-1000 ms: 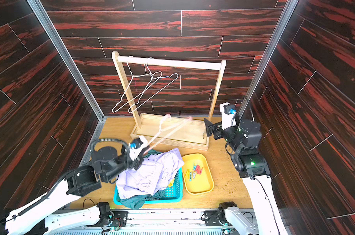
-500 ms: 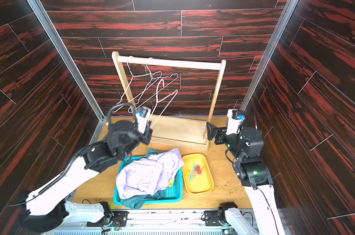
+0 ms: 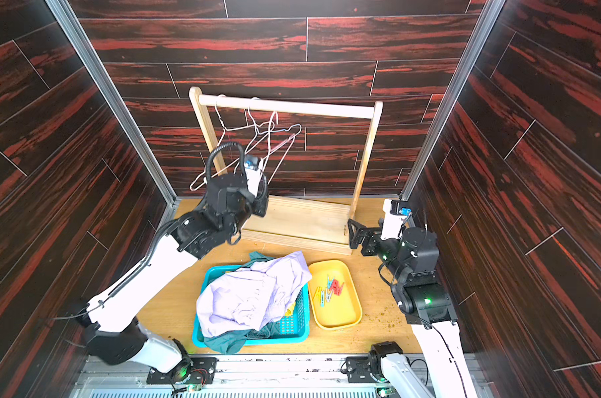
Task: Remove the clothespins securing shorts to the hanger
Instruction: Place the hanger on the clothesline.
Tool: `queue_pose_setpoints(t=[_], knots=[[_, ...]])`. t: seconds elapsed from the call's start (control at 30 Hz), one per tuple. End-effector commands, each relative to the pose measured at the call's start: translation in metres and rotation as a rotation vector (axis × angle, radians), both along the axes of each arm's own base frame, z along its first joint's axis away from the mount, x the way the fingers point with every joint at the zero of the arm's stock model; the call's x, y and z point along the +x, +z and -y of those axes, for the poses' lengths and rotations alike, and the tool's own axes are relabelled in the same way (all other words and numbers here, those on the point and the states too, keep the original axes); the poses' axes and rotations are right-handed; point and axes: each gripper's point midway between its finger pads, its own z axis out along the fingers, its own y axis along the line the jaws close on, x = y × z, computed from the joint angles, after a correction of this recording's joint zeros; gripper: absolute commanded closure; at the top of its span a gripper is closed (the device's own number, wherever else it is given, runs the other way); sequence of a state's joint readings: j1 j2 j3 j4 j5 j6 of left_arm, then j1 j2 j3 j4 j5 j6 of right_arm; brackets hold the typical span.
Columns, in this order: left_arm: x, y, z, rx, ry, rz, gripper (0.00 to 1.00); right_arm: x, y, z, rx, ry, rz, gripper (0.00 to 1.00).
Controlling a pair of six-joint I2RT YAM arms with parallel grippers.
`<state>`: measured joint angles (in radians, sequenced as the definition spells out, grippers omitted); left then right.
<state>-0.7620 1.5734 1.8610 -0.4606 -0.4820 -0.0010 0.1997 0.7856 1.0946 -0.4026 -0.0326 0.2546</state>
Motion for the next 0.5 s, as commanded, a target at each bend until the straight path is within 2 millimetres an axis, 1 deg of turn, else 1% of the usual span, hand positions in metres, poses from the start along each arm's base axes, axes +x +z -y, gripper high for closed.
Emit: queue_pose_setpoints(t=[0.0,0.2,0.33,0.47], knots=[[0.013,0.026,0.003,-0.075,0.006,0.052,1.00,-0.003,-0.001,-0.001,0.017,0.009,0.000,0.02],[0.039,0.034,0.015,-0.088,-0.011,0.057,1.00,-0.009,-0.003,0.001,0.027,0.003,0.000,0.01],[0.058,0.033,0.032,-0.094,-0.045,0.040,1.00,-0.013,-0.003,0.003,0.028,-0.005,0.001,0.02],[0.073,0.035,0.040,-0.099,-0.058,0.035,1.00,-0.015,-0.003,0.004,0.028,-0.008,0.002,0.02]])
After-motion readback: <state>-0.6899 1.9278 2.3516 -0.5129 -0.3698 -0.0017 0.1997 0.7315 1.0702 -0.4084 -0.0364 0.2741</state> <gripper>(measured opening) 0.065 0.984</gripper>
